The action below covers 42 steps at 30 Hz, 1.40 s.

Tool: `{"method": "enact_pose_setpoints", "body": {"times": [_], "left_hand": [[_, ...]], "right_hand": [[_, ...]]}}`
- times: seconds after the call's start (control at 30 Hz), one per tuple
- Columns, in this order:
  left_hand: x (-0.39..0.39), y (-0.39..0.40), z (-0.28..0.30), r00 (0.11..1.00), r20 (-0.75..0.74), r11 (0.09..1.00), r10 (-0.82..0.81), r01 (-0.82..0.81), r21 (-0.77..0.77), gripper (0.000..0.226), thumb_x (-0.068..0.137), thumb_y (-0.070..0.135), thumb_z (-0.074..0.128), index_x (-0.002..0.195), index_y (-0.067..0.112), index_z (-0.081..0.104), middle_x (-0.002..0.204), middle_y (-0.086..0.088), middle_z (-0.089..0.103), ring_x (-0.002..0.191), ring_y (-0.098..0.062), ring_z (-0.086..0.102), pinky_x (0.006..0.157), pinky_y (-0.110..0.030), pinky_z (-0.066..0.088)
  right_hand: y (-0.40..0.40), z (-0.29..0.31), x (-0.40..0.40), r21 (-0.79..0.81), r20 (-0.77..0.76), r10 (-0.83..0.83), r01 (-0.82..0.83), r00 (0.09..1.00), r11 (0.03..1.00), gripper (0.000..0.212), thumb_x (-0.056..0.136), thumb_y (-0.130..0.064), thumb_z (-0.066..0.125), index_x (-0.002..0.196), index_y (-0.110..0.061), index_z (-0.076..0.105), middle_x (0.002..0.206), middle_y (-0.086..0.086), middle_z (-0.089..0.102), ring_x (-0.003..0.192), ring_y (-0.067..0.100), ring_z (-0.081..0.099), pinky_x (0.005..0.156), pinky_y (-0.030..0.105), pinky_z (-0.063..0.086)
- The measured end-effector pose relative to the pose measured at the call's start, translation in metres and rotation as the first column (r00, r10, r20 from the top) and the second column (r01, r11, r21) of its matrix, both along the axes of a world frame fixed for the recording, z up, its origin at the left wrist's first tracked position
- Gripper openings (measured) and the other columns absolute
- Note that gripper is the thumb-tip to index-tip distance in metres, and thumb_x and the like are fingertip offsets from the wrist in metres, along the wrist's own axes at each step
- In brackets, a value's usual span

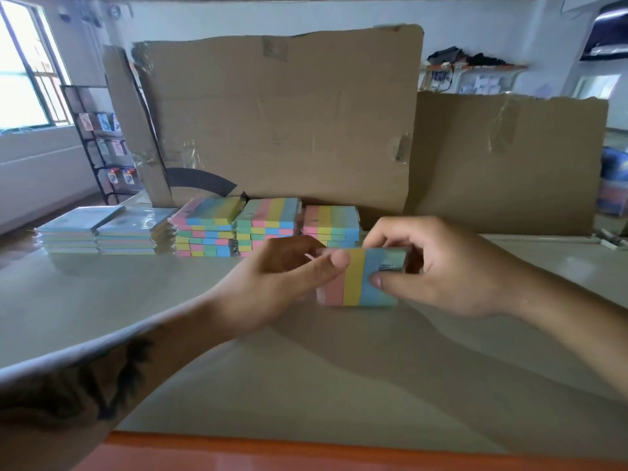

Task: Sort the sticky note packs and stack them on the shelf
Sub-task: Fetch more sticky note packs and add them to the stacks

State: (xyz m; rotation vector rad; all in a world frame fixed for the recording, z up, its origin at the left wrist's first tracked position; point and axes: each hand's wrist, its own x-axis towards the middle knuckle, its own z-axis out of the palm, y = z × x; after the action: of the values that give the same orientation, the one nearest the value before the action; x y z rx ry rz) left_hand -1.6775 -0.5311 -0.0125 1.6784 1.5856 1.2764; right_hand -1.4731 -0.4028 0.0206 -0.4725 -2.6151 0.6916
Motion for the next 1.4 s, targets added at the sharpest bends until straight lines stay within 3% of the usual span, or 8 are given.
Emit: {"method": "enact_pose_setpoints", "body": {"times": [0.23, 0.37, 0.53, 0.67, 0.87, 1.1, 1.27, 1.4], "left_hand": [[-0.009, 0.004, -0.003, 0.995, 0.095, 1.000, 0.013, -0.013, -0.005, 0.028, 0.077, 0.035, 0.082, 0.098, 0.016, 0.079, 0.102, -0.007, 0.078, 0.103, -0.031, 0.073, 0.100, -0.049, 0.055], [-0.008, 0.003, 0.001, 0.987, 0.158, 1.000, 0.003, -0.003, 0.002, 0.013, 0.090, 0.031, 0.074, 0.082, 0.020, 0.076, 0.081, 0.000, 0.071, 0.079, -0.014, 0.062, 0.082, -0.034, 0.048], [-0.008, 0.004, 0.005, 0.980, 0.194, 0.998, 0.055, -0.057, 0.008, 0.030, 0.094, 0.036, 0.055, 0.101, 0.015, 0.075, 0.098, -0.013, 0.075, 0.091, -0.034, 0.067, 0.096, -0.056, 0.051], [-0.006, 0.005, 0.005, 0.980, 0.168, 0.994, 0.105, -0.108, 0.005, 0.028, 0.103, 0.035, 0.054, 0.089, 0.019, 0.073, 0.083, 0.000, 0.072, 0.082, -0.021, 0.065, 0.084, -0.047, 0.052], [-0.005, 0.003, 0.004, 0.989, 0.121, 0.996, 0.087, -0.082, -0.045, 0.031, 0.106, 0.029, 0.052, 0.089, 0.011, 0.070, 0.082, 0.002, 0.071, 0.081, -0.015, 0.061, 0.081, -0.038, 0.047], [-0.007, -0.018, 0.018, 0.993, -0.116, 0.986, 0.036, -0.054, -0.160, 0.061, 0.085, 0.071, 0.060, 0.069, 0.013, 0.064, 0.068, 0.005, 0.052, 0.062, -0.009, 0.044, 0.056, -0.029, 0.038], [-0.022, -0.045, 0.022, 0.897, -0.440, 0.932, 0.054, -0.203, -0.299, 0.085, 0.065, 0.103, 0.034, 0.127, 0.049, 0.059, 0.123, 0.019, 0.063, 0.115, -0.007, 0.057, 0.104, -0.036, 0.045], [-0.023, -0.070, 0.018, 0.637, -0.769, 0.851, -0.050, -0.376, -0.367, 0.096, 0.068, 0.100, 0.024, 0.154, 0.059, 0.012, 0.166, 0.022, 0.016, 0.153, -0.008, 0.012, 0.125, -0.043, 0.012]], "right_hand": [[-0.002, -0.002, -0.004, -0.444, -0.323, -0.117, -0.041, 0.939, 0.895, 0.029, 0.062, -0.014, 0.072, 0.073, -0.008, 0.046, 0.070, 0.008, 0.039, 0.065, 0.023, 0.033, 0.056, 0.033, 0.025], [-0.006, -0.009, -0.008, -0.657, -0.297, -0.093, -0.132, 0.950, 0.742, 0.034, 0.065, -0.014, 0.078, 0.098, -0.011, 0.073, 0.096, 0.010, 0.073, 0.084, 0.032, 0.067, 0.077, 0.042, 0.051], [-0.005, -0.013, -0.011, -0.434, -0.286, -0.104, -0.032, 0.953, 0.900, 0.061, 0.064, -0.040, 0.089, 0.110, -0.021, 0.054, 0.095, -0.014, 0.071, 0.085, 0.007, 0.067, 0.073, 0.024, 0.051], [-0.002, -0.014, -0.003, -0.038, -0.194, -0.022, 0.015, 0.981, 0.999, 0.094, 0.056, -0.066, 0.090, 0.129, -0.049, 0.033, 0.153, -0.025, 0.037, 0.137, 0.000, 0.044, 0.104, 0.033, 0.046], [-0.002, -0.015, -0.011, 0.566, -0.066, 0.144, -0.082, 0.987, 0.820, 0.060, 0.067, -0.061, 0.084, 0.108, -0.032, 0.053, 0.155, -0.012, 0.042, 0.138, 0.018, 0.040, 0.106, 0.041, 0.040], [-0.009, -0.015, -0.009, 0.451, -0.049, 0.120, -0.085, 0.992, 0.888, 0.067, 0.062, -0.080, 0.076, 0.112, -0.044, 0.049, 0.114, -0.023, 0.051, 0.112, 0.010, 0.046, 0.102, 0.033, 0.035], [0.016, 0.009, -0.026, 0.330, -0.089, 0.014, 0.016, 0.996, 0.944, 0.070, 0.057, -0.083, 0.074, 0.113, -0.048, 0.054, 0.106, -0.019, 0.056, 0.106, 0.013, 0.052, 0.096, 0.034, 0.045], [0.055, 0.014, -0.060, 0.246, -0.064, -0.072, 0.086, 0.995, 0.966, 0.068, 0.051, -0.087, 0.073, 0.106, -0.049, 0.057, 0.090, -0.016, 0.057, 0.088, 0.012, 0.054, 0.083, 0.037, 0.048]]}}
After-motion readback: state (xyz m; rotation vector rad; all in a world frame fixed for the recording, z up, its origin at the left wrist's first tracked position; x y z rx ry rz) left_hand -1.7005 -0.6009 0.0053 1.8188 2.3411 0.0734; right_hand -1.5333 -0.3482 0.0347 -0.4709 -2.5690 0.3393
